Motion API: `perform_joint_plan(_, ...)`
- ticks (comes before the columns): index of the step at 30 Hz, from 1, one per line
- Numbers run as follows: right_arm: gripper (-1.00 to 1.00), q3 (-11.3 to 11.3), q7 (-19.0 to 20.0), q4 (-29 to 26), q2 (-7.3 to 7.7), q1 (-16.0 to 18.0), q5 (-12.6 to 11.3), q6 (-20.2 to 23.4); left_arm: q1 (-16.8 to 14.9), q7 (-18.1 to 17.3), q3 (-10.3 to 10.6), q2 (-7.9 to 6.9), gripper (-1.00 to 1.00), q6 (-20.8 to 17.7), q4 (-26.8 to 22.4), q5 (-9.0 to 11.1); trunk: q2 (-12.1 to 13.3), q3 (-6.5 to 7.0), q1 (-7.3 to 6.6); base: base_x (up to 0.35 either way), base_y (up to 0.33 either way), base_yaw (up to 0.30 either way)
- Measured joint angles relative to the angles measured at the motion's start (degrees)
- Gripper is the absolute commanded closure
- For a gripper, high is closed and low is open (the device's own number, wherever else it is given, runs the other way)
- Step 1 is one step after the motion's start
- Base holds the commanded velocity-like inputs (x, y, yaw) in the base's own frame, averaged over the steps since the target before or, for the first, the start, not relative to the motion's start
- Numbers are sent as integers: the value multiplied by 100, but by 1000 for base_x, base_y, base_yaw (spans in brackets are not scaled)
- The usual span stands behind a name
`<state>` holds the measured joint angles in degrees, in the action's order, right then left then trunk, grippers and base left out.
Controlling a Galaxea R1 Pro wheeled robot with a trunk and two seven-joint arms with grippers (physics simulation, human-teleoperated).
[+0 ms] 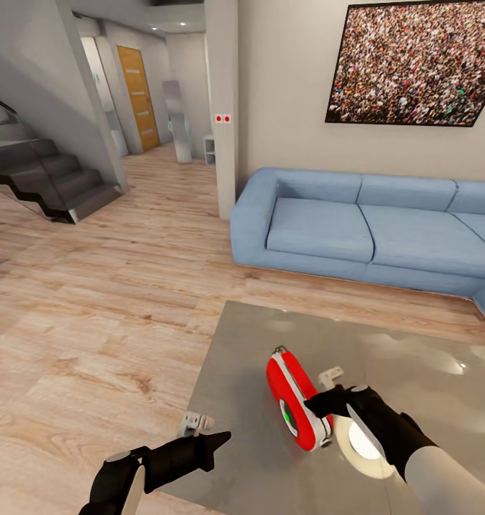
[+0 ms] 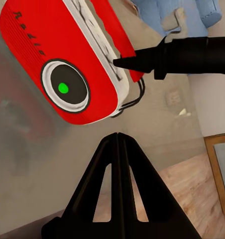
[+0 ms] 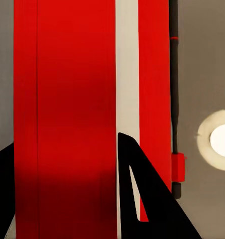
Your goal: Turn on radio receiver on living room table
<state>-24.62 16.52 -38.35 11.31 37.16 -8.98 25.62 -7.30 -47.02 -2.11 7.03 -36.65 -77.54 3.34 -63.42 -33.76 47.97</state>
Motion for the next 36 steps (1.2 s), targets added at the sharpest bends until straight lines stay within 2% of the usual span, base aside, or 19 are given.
perform_joint_plan(8,100,4,3,31,-80,0,8,-78,0,0,0,0,100,0,2,0,0,0,0,0,0,0)
perform_joint_plan(36,100,16,12,32,-83,0,21,-75,0,1,0,0,100,0,2,0,0,0,0,0,0,0)
